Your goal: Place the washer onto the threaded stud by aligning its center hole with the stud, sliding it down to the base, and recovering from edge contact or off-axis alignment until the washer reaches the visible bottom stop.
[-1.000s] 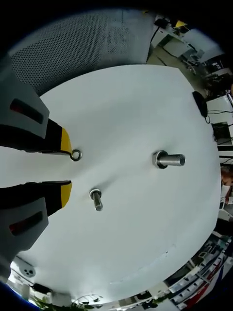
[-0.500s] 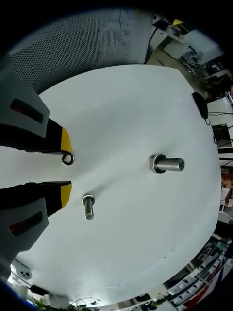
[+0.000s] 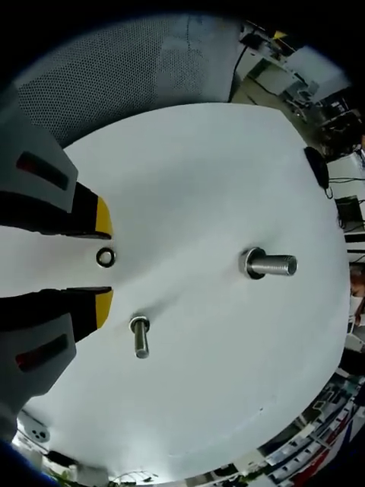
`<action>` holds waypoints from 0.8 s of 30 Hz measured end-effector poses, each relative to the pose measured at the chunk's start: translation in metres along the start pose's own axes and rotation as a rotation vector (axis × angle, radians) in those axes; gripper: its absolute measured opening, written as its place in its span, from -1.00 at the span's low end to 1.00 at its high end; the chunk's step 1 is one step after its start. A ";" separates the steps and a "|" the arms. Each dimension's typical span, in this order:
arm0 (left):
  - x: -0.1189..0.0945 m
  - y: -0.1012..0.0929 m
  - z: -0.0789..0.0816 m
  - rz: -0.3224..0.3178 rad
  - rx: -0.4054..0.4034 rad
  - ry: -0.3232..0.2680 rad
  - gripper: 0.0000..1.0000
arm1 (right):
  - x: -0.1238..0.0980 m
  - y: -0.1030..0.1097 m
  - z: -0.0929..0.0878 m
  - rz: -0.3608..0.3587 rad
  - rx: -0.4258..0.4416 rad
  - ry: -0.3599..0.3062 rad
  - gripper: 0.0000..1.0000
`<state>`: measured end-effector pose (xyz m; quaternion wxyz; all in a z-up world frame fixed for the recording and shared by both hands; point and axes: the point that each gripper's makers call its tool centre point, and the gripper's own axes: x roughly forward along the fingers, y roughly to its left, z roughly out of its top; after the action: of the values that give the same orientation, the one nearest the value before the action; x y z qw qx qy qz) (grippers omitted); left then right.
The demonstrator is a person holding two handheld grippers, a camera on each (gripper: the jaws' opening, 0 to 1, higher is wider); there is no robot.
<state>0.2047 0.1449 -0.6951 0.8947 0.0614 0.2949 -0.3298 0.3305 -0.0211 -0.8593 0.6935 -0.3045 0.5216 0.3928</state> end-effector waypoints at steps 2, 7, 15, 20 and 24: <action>-0.001 0.000 0.000 0.002 0.001 -0.003 -0.49 | 0.002 0.002 -0.004 -0.001 -0.016 0.022 -0.45; -0.001 0.001 0.001 0.007 -0.001 -0.006 -0.49 | 0.007 0.002 -0.008 0.002 -0.011 0.035 -0.45; -0.002 0.002 0.002 0.005 -0.005 -0.014 -0.49 | 0.012 0.006 -0.010 0.003 -0.002 0.058 -0.45; -0.002 0.001 0.001 0.003 -0.003 -0.011 -0.49 | 0.015 0.008 -0.013 0.005 -0.011 0.072 -0.47; -0.001 0.000 0.001 -0.006 -0.001 -0.006 -0.49 | 0.015 0.003 -0.012 0.010 -0.009 0.063 -0.51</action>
<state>0.2045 0.1449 -0.6936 0.8947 0.0591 0.2924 -0.3325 0.3239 -0.0263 -0.8769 0.6734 -0.3171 0.5428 0.3890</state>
